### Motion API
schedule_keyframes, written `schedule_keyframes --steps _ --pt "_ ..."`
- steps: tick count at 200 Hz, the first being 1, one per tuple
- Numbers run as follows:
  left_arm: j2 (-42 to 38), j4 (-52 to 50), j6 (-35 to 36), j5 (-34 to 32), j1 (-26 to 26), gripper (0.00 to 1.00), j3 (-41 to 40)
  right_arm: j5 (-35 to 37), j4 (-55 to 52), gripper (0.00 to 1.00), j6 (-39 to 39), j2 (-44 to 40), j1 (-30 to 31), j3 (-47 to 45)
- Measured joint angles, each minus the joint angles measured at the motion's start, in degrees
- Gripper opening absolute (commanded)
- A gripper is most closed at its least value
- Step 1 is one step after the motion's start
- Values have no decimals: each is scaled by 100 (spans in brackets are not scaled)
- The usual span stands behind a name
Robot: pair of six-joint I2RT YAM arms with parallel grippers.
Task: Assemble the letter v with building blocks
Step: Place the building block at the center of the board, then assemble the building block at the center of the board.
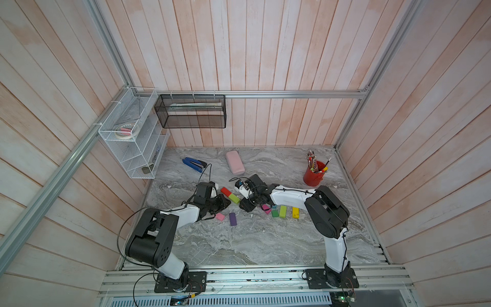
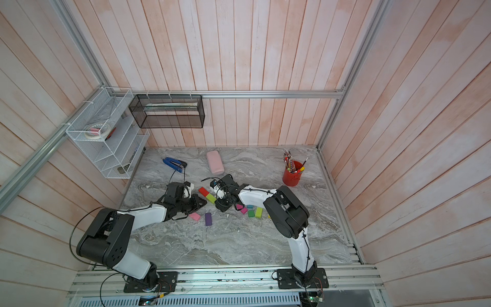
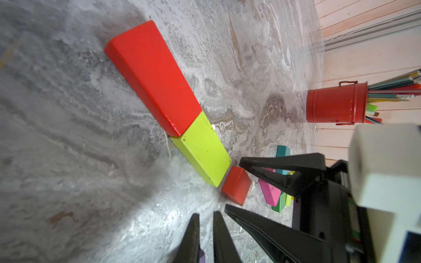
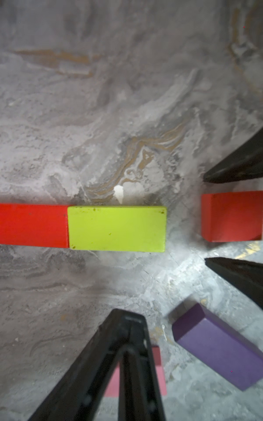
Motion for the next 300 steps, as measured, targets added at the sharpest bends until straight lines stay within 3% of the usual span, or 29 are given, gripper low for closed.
schedule_keyframes --steps 34,58,106,183,300 --pt "0 138 -22 33 -33 11 -114 -146 328 48 560 -1040 -155 -800" --pt "0 232 -46 101 -72 8 -219 -385 704 32 927 -1440 -376 -1222" --pt "0 332 -87 149 -262 0 -247 -756 1012 0 1377 -1235 -494 -1711" --pt "0 372 -177 24 -450 0 -256 -1178 1268 0 1506 -577 -603 -1587" --pt "125 138 -142 -72 -459 0 -190 -1423 1561 0 1596 -278 -623 -1364"
